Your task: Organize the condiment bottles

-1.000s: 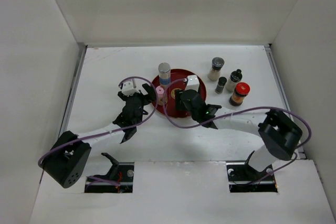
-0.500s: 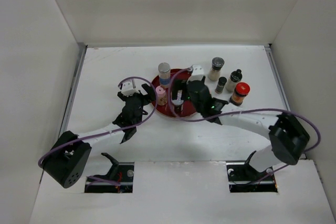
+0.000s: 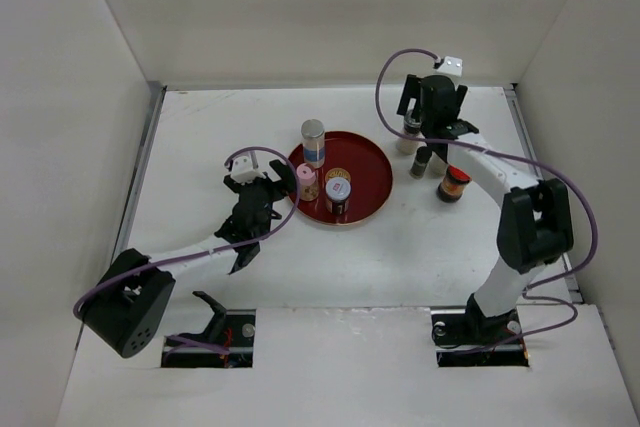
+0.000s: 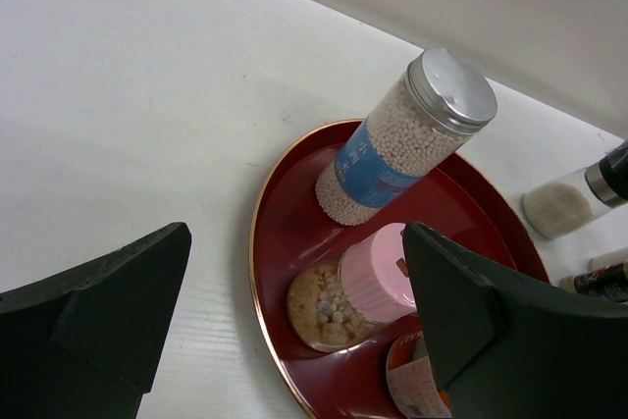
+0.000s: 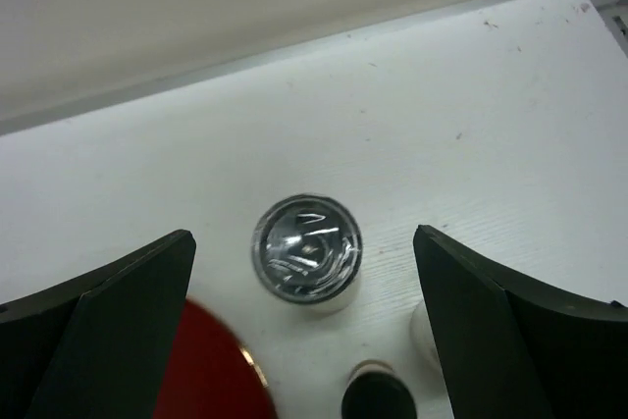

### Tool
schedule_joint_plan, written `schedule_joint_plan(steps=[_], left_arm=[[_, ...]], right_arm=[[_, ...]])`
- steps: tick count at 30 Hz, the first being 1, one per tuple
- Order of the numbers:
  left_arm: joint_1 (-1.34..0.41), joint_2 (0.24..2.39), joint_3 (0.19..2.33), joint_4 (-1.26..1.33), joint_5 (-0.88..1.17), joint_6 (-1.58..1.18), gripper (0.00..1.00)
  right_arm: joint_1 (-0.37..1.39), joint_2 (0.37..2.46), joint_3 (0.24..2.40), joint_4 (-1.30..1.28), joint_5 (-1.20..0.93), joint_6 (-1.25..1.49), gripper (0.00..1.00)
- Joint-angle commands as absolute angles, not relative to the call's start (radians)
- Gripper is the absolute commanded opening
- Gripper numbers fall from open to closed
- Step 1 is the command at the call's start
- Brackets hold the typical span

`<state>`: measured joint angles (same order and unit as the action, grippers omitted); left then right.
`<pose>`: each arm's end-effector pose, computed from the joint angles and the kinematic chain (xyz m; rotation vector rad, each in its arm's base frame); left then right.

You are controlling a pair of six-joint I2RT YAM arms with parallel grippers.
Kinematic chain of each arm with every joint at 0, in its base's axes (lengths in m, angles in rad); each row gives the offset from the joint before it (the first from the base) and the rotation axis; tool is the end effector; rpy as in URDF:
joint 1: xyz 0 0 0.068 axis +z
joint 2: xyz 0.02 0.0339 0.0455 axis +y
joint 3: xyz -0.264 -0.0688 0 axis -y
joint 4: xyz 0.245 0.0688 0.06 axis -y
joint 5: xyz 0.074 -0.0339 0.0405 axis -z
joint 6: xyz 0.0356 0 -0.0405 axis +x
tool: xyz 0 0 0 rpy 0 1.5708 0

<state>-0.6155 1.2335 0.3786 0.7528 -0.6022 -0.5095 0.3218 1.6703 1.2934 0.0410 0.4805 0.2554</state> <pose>0.2088 -0.1230 0.2066 -0.3643 1.6264 -0.3511 0.3807 0.1096 0.3070 0.2589 1.8498 -0.0603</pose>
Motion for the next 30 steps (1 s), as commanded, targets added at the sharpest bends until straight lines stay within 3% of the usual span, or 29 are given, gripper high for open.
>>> schedule_joint_plan(steps=[1,11,15,18,20,30], left_arm=[[-0.614,1.241,0.374,0.802,-0.603,-0.522,0.90],[-0.610,1.256,0.374,0.807,-0.601,-0.522,0.90],[-0.613,1.256,0.376,0.807,-0.603,-0.522,0.90],[-0.608,1.258,0.376,0.807,-0.601,-0.522,0.90],[-0.614,1.255,0.374,0.807,-0.601,-0.522,0.90],[-0.607,1.276,0.379,0.808,-0.604,-0.522,0.90]], right_arm=[[0.295,1.745,1.409,-0.063,0.398,0.219,1.00],[0.275,1.888,1.479,-0.089,0.327,0.212,1.00],[0.269,1.919,1.482,-0.083,0.337,0.213,0.84],[0.257,1.921,1.491,-0.055,0.345,0.216,0.64],[0.260,1.885,1.465,0.016,0.362,0.215,0.57],[0.364,1.718,1.425,0.147,0.359,0.150,0.56]])
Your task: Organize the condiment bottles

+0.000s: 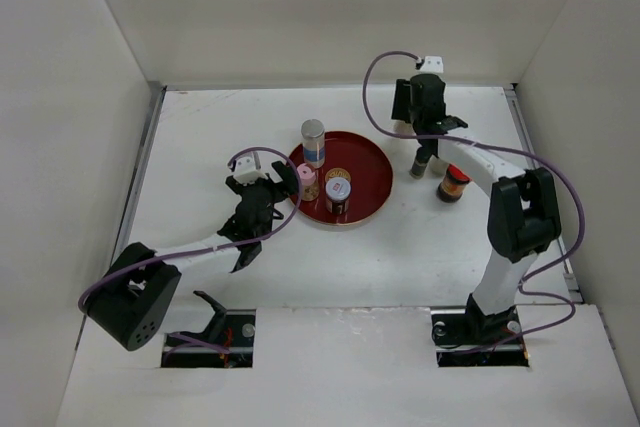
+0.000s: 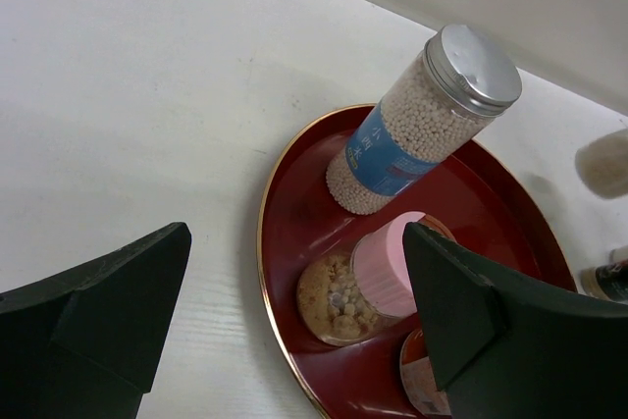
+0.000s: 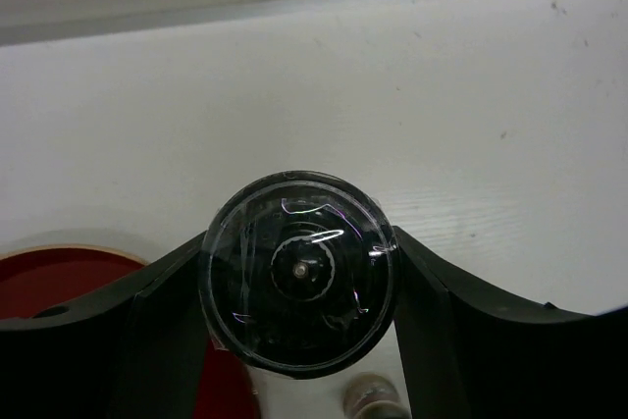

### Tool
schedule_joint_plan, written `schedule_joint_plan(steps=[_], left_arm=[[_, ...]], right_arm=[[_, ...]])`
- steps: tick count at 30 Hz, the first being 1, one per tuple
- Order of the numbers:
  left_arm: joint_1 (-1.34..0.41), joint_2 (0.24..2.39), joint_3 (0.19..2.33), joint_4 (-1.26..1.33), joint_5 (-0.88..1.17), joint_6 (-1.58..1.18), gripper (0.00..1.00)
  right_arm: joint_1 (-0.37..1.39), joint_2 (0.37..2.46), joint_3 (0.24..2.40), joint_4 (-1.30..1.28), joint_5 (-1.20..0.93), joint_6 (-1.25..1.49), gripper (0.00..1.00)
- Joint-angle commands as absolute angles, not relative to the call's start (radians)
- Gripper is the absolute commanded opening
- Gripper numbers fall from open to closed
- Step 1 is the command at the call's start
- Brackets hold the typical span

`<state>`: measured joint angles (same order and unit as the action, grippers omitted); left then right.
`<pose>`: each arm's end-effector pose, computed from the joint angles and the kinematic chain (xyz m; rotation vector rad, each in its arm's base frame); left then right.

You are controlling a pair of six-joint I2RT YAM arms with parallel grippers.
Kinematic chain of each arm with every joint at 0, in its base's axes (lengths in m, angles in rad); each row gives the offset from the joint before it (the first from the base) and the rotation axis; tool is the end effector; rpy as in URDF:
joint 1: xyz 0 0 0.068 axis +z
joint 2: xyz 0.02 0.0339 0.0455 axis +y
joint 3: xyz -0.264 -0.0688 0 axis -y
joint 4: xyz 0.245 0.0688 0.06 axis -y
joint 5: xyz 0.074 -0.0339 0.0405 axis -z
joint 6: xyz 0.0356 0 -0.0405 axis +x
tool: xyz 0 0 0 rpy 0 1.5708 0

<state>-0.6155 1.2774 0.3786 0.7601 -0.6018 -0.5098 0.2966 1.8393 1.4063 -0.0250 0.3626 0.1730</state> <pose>0.2121 -0.1253 0.1976 -0.3550 1.6582 -0.3301 0.4186 0.1147 0.2723 0.1033 1.9949 -0.0667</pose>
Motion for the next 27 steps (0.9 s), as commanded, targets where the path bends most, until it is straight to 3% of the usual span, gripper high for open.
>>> schedule_joint_plan(steps=[1,16,20,25,27], left_arm=[[-0.607,1.276,0.379,0.808,-0.603,-0.522,0.90],[-0.605,1.266,0.368,0.822,-0.611,-0.522,0.90],[-0.605,1.275,0.371,0.822,-0.606,-0.522,0.90],[-0.602,1.275,0.371,0.822,-0.606,-0.522,0.90],[-0.605,1.273,0.371,0.822,-0.606,-0.522,0.90]], right_arm=[[0.387,1.718,1.422,0.146,0.353,0.150,0.56],[0.568,1.934,1.500,0.156,0.284,0.212,0.58],[0.581,1.960,1.497,0.141,0.276,0.213,0.68],[0.588,1.890,1.433,0.152,0.287,0.221,0.98],[0.588,1.809,1.390,0.155,0.301,0.227,1.00]])
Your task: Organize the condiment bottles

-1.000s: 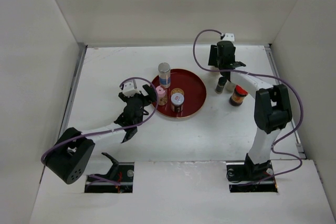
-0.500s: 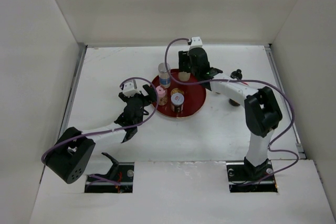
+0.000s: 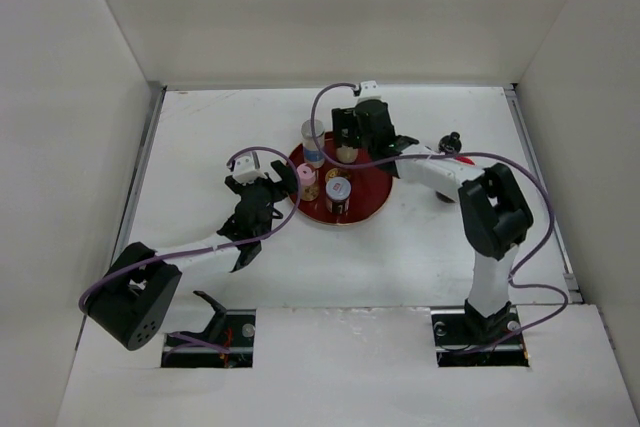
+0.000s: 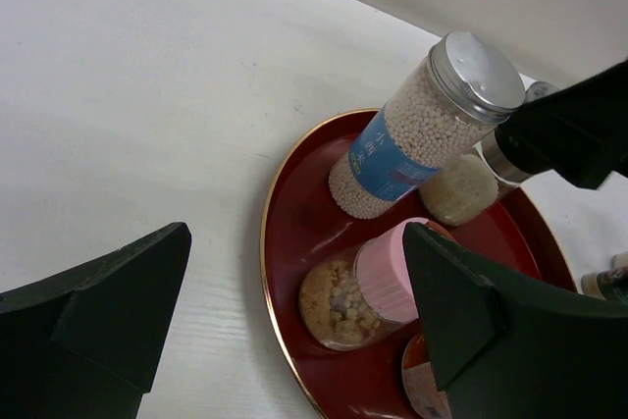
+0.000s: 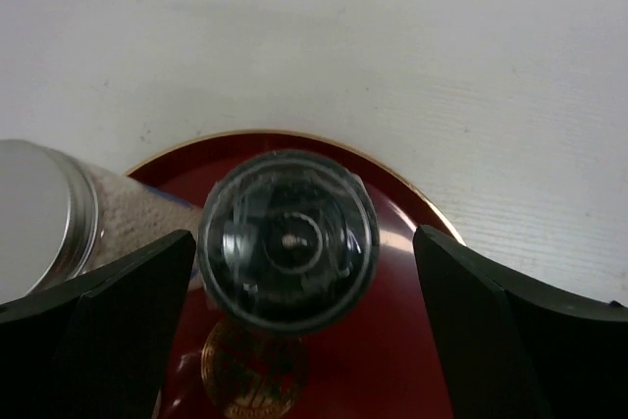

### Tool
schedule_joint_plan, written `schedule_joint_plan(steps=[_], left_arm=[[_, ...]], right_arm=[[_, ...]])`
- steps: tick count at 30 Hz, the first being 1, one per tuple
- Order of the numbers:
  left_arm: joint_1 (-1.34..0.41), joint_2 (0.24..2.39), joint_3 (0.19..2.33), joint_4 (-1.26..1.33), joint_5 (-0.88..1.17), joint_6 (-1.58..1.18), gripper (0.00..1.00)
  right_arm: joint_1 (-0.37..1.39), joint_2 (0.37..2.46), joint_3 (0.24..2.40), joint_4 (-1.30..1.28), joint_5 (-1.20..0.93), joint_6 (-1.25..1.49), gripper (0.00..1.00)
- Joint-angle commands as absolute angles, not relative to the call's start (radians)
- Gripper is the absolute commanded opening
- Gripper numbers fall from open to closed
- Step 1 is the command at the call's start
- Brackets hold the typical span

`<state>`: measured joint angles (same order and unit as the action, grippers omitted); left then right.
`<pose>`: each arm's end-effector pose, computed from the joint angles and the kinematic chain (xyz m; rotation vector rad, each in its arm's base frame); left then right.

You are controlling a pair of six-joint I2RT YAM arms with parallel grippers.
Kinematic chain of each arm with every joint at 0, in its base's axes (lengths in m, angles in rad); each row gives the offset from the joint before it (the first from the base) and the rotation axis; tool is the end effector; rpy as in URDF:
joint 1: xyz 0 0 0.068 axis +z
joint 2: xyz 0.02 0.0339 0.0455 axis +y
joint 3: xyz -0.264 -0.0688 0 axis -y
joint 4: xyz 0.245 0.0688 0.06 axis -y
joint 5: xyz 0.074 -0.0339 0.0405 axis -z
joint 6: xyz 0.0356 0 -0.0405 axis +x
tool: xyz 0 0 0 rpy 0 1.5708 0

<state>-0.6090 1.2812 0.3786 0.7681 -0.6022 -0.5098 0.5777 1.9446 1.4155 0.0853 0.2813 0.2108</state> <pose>0.2132 -0.1241 0.1975 -0.3616 1.6530 -0.3274 0.3873 0.2407 0.2409 -0.1885 1.9941 0.2234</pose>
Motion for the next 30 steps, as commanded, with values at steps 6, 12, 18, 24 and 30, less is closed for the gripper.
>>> schedule_joint_plan(steps=[6,12,18,24,30], left_arm=[[-0.608,1.267,0.370,0.822,-0.603,-0.523,0.90],[-0.614,1.259,0.368,0.822,-0.604,-0.525,0.90],[-0.611,1.267,0.368,0.824,-0.603,-0.529,0.90],[-0.611,1.264,0.368,0.824,-0.598,-0.531,0.90],[-0.614,1.276,0.373,0.824,-0.598,-0.532,0.90]], right_arm=[[0.515,1.566,1.171,0.176,0.429,0.258,0.95],[0.394,1.508,1.025,0.132,0.563,0.313,0.65],[0.328,1.543,1.005,0.092,0.552,0.342,0.79],[0.324,1.578,1.011,0.081,0.520,0.353,0.80],[0.326,1.604,0.999,0.074,0.508,0.377,0.72]])
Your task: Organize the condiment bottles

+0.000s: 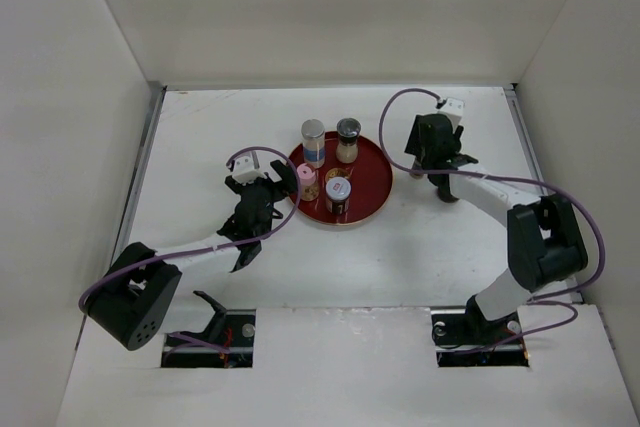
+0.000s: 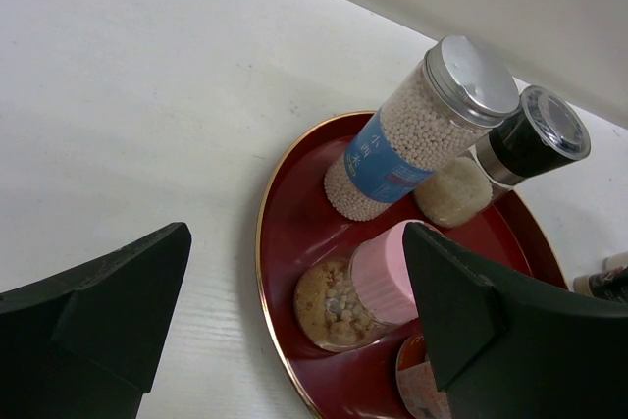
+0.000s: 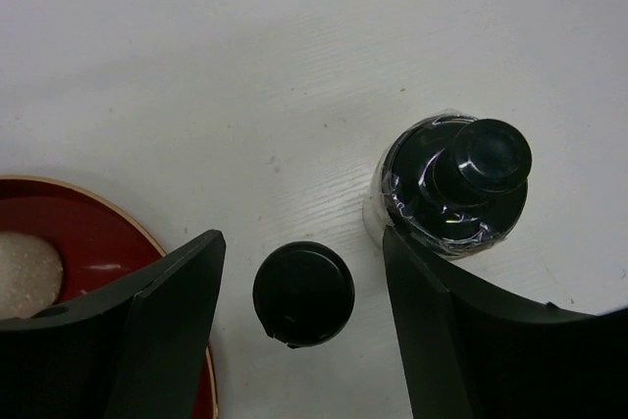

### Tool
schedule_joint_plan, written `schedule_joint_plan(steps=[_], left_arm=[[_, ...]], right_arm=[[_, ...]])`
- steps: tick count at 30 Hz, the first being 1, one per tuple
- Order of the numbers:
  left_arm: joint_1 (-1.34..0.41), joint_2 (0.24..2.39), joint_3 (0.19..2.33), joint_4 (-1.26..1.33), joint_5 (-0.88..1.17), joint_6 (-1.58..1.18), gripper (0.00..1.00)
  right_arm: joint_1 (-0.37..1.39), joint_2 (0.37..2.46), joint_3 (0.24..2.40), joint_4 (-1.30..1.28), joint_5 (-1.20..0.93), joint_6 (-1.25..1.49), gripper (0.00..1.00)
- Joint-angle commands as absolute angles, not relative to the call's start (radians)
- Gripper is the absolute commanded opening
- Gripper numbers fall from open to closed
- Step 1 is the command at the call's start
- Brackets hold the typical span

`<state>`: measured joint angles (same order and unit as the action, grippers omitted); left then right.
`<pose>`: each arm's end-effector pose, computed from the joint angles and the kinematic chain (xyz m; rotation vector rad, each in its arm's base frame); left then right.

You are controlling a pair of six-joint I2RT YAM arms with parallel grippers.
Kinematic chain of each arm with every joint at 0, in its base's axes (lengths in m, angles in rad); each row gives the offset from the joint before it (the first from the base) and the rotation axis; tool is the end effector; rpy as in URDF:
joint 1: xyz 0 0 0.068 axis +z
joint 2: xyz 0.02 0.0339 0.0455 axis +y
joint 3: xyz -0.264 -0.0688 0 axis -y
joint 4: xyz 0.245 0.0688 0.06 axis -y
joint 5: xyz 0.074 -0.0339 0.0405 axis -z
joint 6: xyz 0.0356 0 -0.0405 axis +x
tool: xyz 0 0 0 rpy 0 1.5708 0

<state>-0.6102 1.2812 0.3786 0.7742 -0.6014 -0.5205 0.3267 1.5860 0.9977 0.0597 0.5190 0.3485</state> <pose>0.2132 -0.1245 0.1981 -0.3705 1.6468 -0.3406 0.3388 0.0961 0.2385 0.3271 1.9996 -0.1209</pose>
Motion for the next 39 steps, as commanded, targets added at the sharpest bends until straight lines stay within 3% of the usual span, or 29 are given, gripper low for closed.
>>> schedule_joint_plan(steps=[1,6,11,13,20,27,39], left_arm=[[-0.614,1.275,0.373,0.824,-0.598,-0.532,0.90],[-0.614,1.272,0.371,0.824,-0.598,-0.534,0.90],[-0.611,1.275,0.371,0.824,-0.598,-0.534,0.90],[-0.614,1.270,0.371,0.824,-0.598,-0.534,0.90],[-0.613,1.264,0.365,0.824,-0.609,-0.535,0.90],[-0.608,1.262,0.364,0.825,-0.611,-0.535,0.90],[-0.607,1.270,0.365,0.825,-0.607,-0.534,0.90]], right_arm=[[0.326,1.611,0.999,0.068,0.503,0.380,0.71],[0.334,1.643,1.014,0.048,0.499,0.388,0.70],[0.338,1.606,1.008,0.075,0.506,0.391,0.45],[0.363,1.554,0.994,0.112,0.525,0.381,0.41],[0.533,1.483,1.043,0.101,0.506,0.348,0.42],[0.695,1.647,1.172,0.152,0.474,0.322,0.42],[0.758,1.851,1.285,0.163,0.463,0.285,0.45]])
